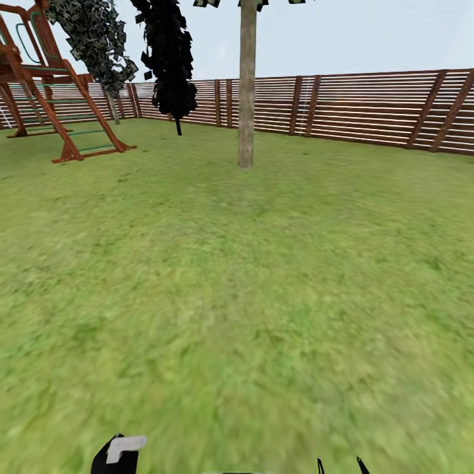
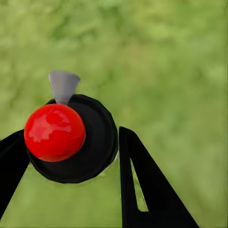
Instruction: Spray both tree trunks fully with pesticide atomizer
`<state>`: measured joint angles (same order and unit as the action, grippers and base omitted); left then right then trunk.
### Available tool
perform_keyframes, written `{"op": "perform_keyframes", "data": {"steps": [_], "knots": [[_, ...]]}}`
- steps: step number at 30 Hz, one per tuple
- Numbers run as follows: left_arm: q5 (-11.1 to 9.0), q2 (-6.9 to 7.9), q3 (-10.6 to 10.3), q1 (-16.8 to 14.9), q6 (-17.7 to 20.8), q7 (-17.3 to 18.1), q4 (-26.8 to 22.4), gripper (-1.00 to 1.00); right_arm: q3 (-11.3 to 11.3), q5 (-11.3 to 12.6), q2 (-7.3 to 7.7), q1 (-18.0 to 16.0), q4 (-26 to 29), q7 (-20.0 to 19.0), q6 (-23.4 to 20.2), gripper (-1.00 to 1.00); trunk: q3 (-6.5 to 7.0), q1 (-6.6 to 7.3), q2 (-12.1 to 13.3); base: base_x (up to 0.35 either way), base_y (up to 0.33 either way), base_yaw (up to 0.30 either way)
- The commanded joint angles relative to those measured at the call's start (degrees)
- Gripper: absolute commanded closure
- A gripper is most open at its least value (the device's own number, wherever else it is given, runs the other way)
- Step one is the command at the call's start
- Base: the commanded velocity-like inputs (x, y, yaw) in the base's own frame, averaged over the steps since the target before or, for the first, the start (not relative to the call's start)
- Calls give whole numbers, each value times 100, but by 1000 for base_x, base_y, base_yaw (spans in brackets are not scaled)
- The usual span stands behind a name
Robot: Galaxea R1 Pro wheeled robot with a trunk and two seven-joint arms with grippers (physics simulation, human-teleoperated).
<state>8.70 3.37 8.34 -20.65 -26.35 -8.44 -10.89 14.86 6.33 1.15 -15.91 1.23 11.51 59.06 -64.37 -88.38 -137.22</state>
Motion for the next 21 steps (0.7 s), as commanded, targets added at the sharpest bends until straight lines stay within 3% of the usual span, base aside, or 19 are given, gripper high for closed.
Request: {"op": "perform_keyframes", "data": {"steps": [1,21], "knots": [[0,-2,0,0,-1,0,-1,100,0,0,1,0,0,0,0,-100,0,0,0,341,0,0],[8,-9,-5,0,1,0,6,100,0,0,3,-1,0,0,0,-100,0,0,0,341,0,0]]}}
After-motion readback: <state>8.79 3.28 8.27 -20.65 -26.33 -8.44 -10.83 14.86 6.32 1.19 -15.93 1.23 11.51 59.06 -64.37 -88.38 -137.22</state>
